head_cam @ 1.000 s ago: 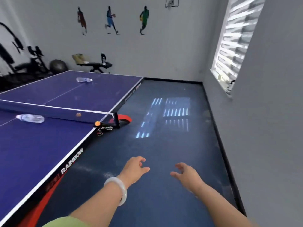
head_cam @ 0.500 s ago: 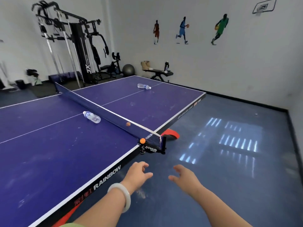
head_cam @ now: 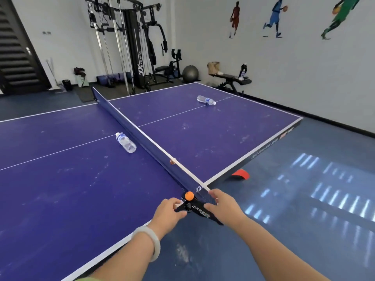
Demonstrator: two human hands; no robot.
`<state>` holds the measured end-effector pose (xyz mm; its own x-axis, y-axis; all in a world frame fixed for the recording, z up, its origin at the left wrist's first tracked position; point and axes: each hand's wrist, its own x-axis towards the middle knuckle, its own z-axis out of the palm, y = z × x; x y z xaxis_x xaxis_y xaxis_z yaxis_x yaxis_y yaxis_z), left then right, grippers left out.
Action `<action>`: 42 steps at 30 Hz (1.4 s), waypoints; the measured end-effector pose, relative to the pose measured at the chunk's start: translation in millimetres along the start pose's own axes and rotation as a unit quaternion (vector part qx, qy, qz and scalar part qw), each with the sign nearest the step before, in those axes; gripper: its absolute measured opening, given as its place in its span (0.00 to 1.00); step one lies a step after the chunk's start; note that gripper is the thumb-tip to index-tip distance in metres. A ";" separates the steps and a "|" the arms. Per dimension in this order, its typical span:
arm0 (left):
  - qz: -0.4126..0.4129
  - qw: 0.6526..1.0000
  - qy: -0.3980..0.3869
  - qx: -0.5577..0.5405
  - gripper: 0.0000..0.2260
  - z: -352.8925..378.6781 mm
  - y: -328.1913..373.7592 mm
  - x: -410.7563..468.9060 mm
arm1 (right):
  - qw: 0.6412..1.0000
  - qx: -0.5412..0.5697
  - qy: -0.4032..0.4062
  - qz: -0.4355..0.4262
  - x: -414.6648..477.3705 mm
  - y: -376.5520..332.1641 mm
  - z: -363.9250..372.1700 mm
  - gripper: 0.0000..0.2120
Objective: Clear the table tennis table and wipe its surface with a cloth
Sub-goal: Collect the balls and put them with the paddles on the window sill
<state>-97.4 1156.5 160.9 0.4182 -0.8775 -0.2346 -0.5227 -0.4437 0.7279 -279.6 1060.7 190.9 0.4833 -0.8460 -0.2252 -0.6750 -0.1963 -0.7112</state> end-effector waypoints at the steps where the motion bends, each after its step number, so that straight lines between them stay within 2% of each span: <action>1: 0.000 1.000 0.002 -0.001 0.18 -3.3 1.1 16.5 | 1.000 -0.002 0.001 0.002 14.1 -2.3 -1.5 0.24; 7: -0.016 0.999 0.009 -0.027 0.19 -23.2 -4.6 94.9 | 1.000 -0.014 -0.016 0.005 98.1 -19.0 -10.9 0.24; 17: -0.107 0.992 0.042 -0.058 0.19 -28.2 -45.4 147.4 | 0.998 -0.037 -0.052 -0.027 217.5 -35.6 8.7 0.20; 22: -0.178 0.979 0.081 -0.058 0.20 -15.0 -58.3 173.4 | 0.992 -0.050 -0.102 -0.050 283.3 -26.7 14.2 0.20; 26: -0.260 0.956 0.132 -0.013 0.27 5.1 -60.7 193.5 | 0.982 -0.079 -0.159 -0.072 341.6 -19.7 23.5 0.22; 29: -0.313 0.937 0.145 0.052 0.34 22.8 -63.9 211.2 | 0.971 -0.098 -0.194 -0.103 384.0 -18.8 37.1 0.26; 32: -0.363 0.918 0.141 0.072 0.37 41.0 -72.1 228.9 | 0.961 -0.119 -0.206 -0.144 421.3 -20.5 55.0 0.29; 36: -0.385 0.910 0.125 0.094 0.42 62.5 -82.2 239.0 | 0.955 -0.114 -0.216 -0.170 450.4 -25.7 81.5 0.32; 42: -0.387 0.913 0.087 0.094 0.48 68.0 -94.4 237.2 | 0.944 -0.136 -0.228 -0.194 470.7 -19.3 106.0 0.29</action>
<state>0.7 977.9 -7.3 0.8197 -0.2526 -0.5141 -0.1321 -0.9567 0.2594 20.0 718.9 28.0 0.8720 -0.3947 -0.2895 -0.4854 -0.6208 -0.6157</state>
